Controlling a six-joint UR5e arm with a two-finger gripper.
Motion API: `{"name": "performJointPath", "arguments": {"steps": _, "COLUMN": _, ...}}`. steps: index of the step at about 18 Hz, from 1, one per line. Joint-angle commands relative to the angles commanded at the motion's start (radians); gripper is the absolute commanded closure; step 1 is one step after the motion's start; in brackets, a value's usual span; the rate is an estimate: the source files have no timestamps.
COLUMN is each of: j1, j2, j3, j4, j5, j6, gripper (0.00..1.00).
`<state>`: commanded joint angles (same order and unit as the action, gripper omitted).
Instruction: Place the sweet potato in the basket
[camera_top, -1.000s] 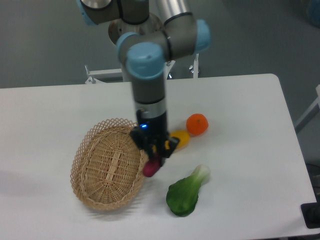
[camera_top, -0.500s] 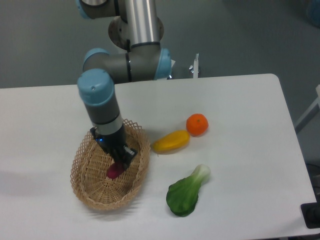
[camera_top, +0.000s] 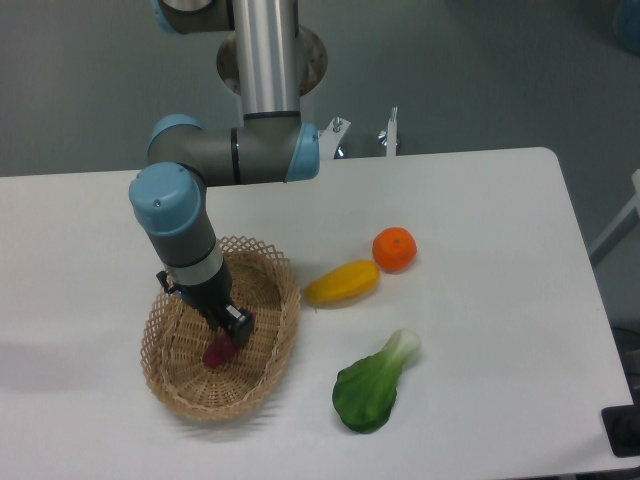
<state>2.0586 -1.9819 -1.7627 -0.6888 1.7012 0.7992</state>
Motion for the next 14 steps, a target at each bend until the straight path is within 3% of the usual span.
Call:
{"name": "performJointPath", "arguments": {"steps": 4, "j1": 0.018, "j2": 0.008, "j3": 0.081, "j4": 0.0, "j5": 0.008, "j6": -0.037, "gripper": 0.0}}
{"name": "performJointPath", "arguments": {"steps": 10, "j1": 0.133, "j2": 0.015, "j3": 0.196, "j4": -0.005, "j5": 0.008, "j6": -0.031, "gripper": 0.0}}
{"name": "performJointPath", "arguments": {"steps": 14, "j1": 0.231, "j2": 0.041, "j3": 0.209, "j4": -0.014, "j5": 0.005, "j6": 0.061, "gripper": 0.0}}
